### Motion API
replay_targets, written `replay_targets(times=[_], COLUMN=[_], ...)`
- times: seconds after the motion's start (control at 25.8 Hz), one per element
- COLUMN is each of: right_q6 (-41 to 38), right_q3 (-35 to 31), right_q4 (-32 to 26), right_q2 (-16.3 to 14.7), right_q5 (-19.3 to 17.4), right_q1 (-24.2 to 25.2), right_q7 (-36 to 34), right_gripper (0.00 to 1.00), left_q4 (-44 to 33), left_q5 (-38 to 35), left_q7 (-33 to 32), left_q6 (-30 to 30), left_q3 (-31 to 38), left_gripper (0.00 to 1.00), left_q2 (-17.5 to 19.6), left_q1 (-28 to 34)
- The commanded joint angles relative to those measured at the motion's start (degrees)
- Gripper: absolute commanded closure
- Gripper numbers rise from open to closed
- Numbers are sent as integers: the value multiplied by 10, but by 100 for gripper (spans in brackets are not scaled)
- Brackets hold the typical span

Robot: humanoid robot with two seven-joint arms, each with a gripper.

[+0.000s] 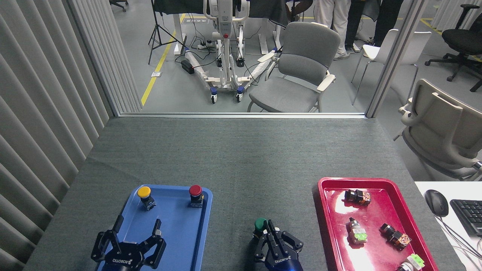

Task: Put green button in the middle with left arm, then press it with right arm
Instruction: 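Press down on the green button with the right gripper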

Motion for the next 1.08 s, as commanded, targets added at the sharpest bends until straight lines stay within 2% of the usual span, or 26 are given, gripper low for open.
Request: replay_targets(times=[0.0, 0.58, 1.05], right_q6=[0, 4, 35], right_q3=[4, 13, 10], right_q4=[3, 18, -17], right_q2=[1, -2, 3], right_q5=[0, -1, -2], right_q1=[0, 0, -3], right_q7=[-1, -2, -22], right_gripper=[83, 83, 83], left_q4=[1, 4, 2], left_q5=[0, 9, 27], left_q7=[0, -2, -4], left_q6=[-6, -24, -24], left_q3=[0, 0, 0], left_gripper=[0, 0, 0], left_q2=[0, 0, 0], left_q1=[-3, -3, -4])
